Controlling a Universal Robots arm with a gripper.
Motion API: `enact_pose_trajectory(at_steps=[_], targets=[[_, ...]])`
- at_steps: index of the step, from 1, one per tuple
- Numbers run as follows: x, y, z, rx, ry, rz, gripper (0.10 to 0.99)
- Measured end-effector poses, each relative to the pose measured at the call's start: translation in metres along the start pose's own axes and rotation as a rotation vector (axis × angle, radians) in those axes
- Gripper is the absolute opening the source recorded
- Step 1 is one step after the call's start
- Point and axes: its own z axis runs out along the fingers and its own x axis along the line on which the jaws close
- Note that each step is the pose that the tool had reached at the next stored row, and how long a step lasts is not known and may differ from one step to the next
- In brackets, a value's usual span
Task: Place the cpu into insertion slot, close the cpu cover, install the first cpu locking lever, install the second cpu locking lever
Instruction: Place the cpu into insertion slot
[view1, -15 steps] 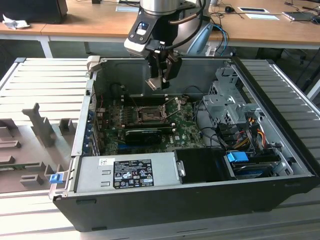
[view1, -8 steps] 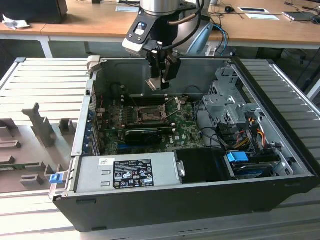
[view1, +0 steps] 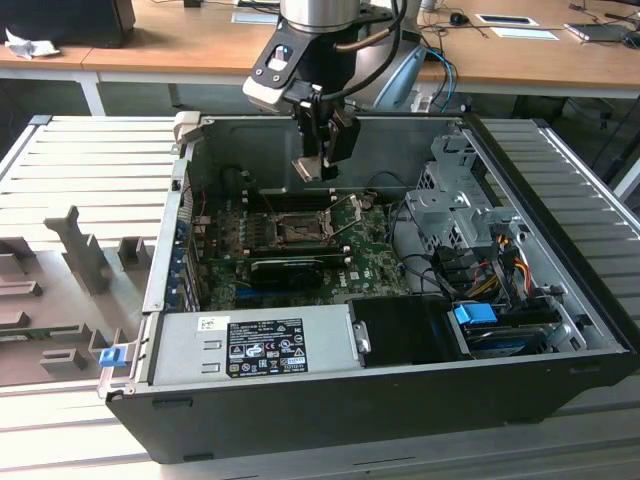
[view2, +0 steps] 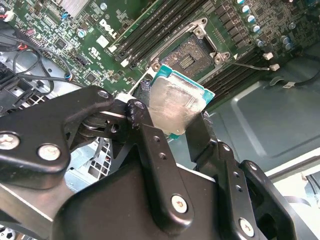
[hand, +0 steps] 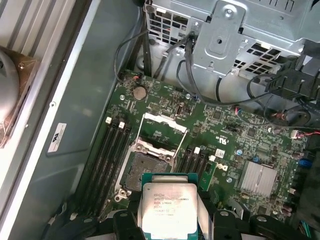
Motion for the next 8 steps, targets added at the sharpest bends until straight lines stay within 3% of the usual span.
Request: enact_pose_trajectory(at_steps=[8], targets=[[0.0000,-0.0001,0.0010,0.000,-0.0015,0.020,0.529]])
